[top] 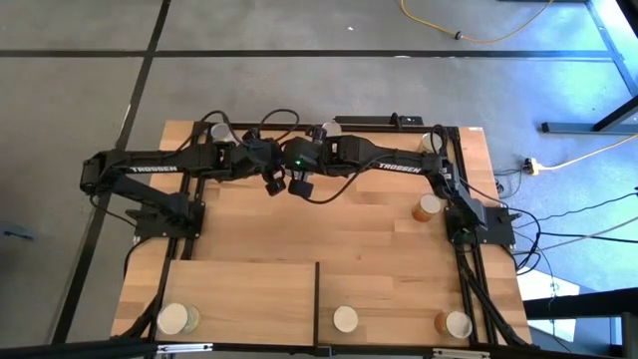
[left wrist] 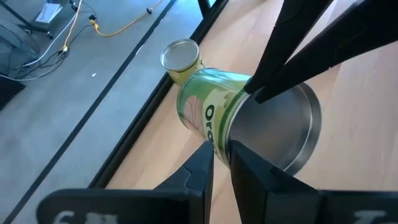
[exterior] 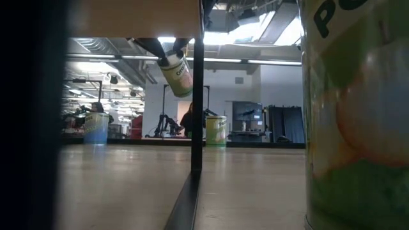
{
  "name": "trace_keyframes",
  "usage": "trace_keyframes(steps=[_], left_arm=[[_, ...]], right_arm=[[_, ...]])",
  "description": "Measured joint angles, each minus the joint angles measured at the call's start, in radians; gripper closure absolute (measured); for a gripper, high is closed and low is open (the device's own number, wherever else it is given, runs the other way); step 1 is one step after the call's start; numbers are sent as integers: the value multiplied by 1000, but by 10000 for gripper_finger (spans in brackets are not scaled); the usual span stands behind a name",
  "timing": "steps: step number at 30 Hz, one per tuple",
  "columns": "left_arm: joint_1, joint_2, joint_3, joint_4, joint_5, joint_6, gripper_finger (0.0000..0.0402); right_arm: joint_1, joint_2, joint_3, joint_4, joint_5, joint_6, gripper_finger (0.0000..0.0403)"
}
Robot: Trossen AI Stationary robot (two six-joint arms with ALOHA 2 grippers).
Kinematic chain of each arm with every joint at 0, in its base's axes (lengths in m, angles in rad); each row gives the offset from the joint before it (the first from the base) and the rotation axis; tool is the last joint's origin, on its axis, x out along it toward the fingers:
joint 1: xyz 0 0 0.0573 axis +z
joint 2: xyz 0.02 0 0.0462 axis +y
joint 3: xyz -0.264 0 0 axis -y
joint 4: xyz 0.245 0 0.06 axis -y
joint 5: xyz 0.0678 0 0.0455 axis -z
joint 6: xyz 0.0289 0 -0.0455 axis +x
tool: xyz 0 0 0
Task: Pick and place cans onto a shelf
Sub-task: Put the bottom canned oranges on the shelf
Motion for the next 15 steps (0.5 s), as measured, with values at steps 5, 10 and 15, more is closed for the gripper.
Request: trace_keyframes(steps=[5, 10, 15], left_arm=[[2, 0, 0, -1, -8, 1, 357], [21, 1, 0, -9, -6, 9, 388], [33, 1, 0, -12, -4, 9, 399]], right_arm=[[0, 0, 0, 4, -2, 2, 403], [0, 0, 0, 35, -25, 5, 403], [2, 0, 0, 39, -37, 5, 403]])
